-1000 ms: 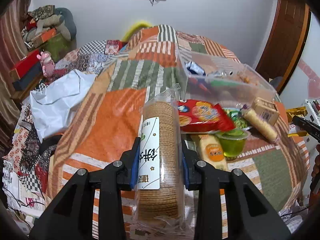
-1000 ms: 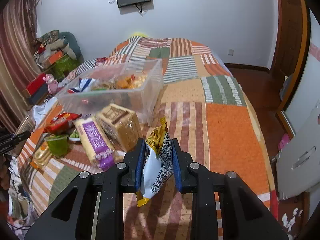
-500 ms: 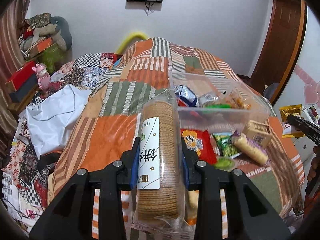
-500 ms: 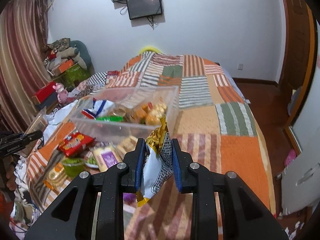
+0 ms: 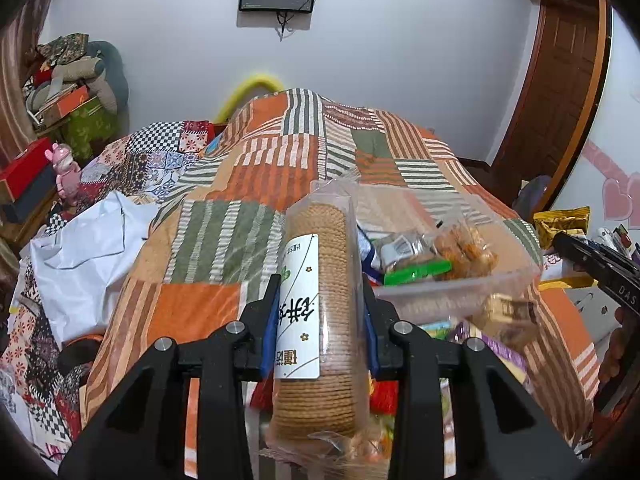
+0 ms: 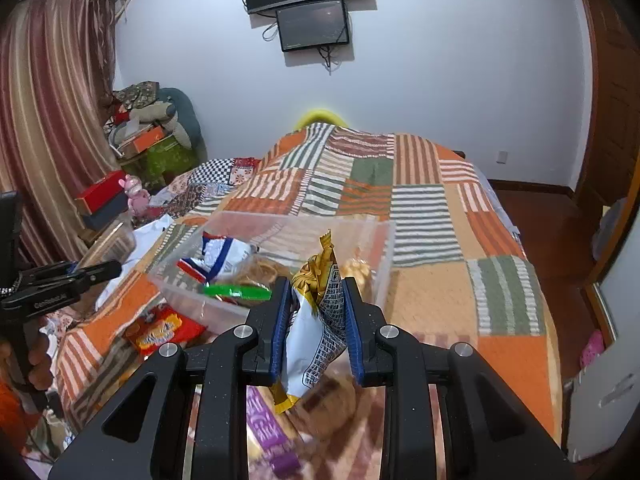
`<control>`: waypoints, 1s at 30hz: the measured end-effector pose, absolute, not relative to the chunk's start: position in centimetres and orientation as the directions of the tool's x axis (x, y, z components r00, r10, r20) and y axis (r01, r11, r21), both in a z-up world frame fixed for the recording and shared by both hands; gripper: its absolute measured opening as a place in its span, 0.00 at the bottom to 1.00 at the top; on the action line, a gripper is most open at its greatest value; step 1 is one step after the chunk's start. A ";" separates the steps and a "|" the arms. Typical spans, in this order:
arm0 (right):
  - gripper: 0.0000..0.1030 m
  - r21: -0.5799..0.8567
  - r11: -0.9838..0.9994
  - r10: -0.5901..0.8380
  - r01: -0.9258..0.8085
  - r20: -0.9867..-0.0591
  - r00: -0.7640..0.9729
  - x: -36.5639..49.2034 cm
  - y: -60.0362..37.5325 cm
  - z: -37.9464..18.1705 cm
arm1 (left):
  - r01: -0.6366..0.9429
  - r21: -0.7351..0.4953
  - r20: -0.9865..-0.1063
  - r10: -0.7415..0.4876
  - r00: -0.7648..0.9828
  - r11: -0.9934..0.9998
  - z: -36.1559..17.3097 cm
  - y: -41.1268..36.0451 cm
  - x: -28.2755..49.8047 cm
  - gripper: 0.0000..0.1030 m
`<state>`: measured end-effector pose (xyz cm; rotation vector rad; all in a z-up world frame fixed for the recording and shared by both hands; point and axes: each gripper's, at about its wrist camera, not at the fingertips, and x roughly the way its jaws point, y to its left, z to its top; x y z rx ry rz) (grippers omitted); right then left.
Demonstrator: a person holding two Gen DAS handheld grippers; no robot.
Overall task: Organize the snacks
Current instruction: 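Carry the biscuit roll over the clear box with the left tool while the right carries the packet, then release the biscuit roll into the box with the left tool while the right releases the packet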
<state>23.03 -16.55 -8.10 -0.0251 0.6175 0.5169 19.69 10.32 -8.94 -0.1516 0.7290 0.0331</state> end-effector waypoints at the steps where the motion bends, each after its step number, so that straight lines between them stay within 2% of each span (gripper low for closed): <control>1: 0.23 0.131 0.871 0.460 -0.474 -0.558 0.690 23.3 -16.3 -8.1 | -0.081 -0.127 -0.666 -0.024 0.746 0.989 -9.0 10.2 20.0 0.33; 11: 0.23 0.084 0.849 0.472 -0.521 -0.563 0.678 25.4 -13.1 -8.0 | -0.040 -0.109 -0.677 -0.045 0.734 0.993 -9.6 8.3 24.0 0.33; 30: 0.23 -0.020 0.804 0.432 -0.595 -0.667 0.607 28.6 -9.2 -11.2 | -0.019 -0.070 -0.716 -0.037 0.697 0.997 -12.0 6.5 29.7 0.33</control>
